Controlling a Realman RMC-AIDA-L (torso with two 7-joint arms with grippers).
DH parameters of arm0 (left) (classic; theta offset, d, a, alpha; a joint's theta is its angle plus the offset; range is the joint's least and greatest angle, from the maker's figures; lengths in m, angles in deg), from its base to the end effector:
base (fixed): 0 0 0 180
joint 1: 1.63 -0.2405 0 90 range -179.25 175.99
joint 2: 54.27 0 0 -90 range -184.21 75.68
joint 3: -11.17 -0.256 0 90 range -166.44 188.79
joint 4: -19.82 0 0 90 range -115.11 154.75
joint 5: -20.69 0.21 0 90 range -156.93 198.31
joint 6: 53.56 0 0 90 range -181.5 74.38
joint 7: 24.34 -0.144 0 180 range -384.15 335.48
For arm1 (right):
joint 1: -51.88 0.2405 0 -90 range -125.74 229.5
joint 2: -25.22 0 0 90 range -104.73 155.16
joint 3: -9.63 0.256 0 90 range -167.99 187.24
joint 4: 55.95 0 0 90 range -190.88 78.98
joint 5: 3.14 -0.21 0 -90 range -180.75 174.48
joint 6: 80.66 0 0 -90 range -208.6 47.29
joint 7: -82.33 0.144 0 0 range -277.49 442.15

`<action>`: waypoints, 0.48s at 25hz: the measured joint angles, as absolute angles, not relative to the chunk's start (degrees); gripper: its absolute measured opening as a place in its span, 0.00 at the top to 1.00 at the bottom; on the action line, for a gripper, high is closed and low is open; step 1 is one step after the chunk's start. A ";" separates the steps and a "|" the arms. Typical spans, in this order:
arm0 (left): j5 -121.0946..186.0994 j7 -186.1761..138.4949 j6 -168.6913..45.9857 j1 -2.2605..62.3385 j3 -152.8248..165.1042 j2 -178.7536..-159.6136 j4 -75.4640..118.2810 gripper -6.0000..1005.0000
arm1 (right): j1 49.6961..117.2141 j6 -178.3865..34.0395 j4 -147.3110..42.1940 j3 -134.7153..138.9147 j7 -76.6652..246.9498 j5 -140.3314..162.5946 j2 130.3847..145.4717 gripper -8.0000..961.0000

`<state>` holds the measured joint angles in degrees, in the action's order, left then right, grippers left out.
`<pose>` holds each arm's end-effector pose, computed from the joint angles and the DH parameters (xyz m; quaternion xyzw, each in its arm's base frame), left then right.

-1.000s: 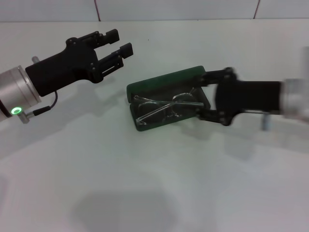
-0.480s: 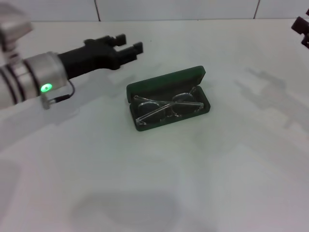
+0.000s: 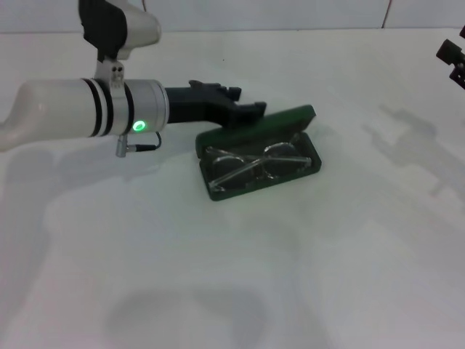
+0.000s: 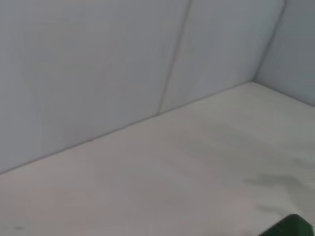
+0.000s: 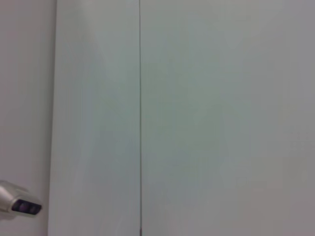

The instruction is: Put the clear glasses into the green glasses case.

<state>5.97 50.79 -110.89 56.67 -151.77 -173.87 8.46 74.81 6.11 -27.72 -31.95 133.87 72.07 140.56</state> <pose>-0.2047 0.4200 -0.0773 -0.9229 -0.2807 -0.1640 0.2062 0.2866 0.3318 0.0643 -0.8235 0.1059 0.4038 0.3840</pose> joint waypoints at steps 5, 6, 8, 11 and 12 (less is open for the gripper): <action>9.48 50.03 -112.42 56.53 -151.76 -173.82 9.69 0.38 | 74.86 5.01 -27.78 -31.95 133.69 72.17 140.53 0.48; 10.22 49.78 -112.54 56.41 -151.77 -173.83 9.86 0.38 | 74.93 4.91 -27.78 -31.94 133.68 72.17 140.53 0.48; 10.83 49.07 -112.68 56.21 -151.77 -173.87 10.15 0.38 | 75.02 4.71 -27.81 -31.93 133.63 72.18 140.52 0.48; 11.09 47.74 -112.73 55.51 -151.79 -173.91 11.06 0.37 | 75.33 4.61 -28.40 -31.96 133.29 72.18 140.52 0.48; 11.09 47.54 -112.73 55.33 -151.79 -173.92 11.19 0.36 | 75.50 4.58 -28.78 -31.99 133.08 72.19 140.52 0.48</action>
<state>11.09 47.54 -112.73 55.33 -151.79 -173.92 11.19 75.50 4.58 -28.78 -31.99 133.08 72.19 140.52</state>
